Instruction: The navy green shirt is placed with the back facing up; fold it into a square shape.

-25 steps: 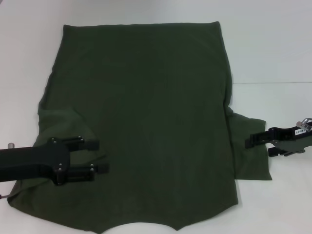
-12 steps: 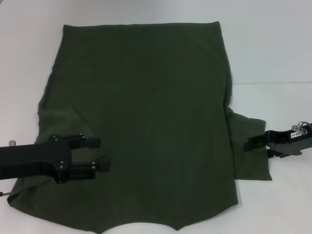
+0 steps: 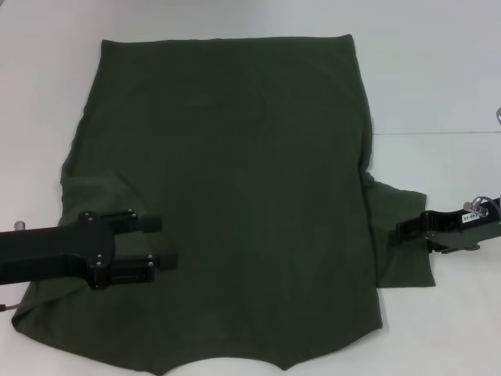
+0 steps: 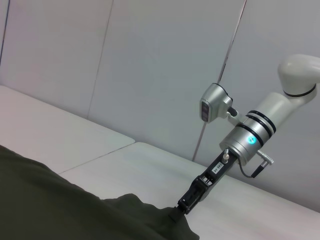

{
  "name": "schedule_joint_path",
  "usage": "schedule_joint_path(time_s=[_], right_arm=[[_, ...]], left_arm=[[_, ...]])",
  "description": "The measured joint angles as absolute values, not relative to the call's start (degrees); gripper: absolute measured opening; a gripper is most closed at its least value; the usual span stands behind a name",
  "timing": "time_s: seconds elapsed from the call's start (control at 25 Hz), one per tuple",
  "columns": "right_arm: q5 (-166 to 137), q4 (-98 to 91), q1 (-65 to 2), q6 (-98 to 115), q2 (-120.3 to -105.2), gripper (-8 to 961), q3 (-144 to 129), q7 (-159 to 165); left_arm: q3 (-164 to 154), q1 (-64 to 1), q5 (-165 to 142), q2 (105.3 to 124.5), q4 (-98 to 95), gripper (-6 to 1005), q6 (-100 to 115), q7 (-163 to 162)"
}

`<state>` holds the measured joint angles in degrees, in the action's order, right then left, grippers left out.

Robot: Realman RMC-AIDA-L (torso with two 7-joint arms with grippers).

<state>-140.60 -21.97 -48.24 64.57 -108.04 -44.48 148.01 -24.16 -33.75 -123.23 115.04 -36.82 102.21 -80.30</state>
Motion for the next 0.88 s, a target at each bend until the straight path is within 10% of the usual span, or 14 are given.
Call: schedule_joint_path(time_s=[0.88], right_arm=[[-140.6,-22.2,-48.4,64.2,-107.94,375,-44.9,147.5]], left_arm=[[-24.2,-33.8,-122.7,115.31,-36.7,785,101.4,-80.2]])
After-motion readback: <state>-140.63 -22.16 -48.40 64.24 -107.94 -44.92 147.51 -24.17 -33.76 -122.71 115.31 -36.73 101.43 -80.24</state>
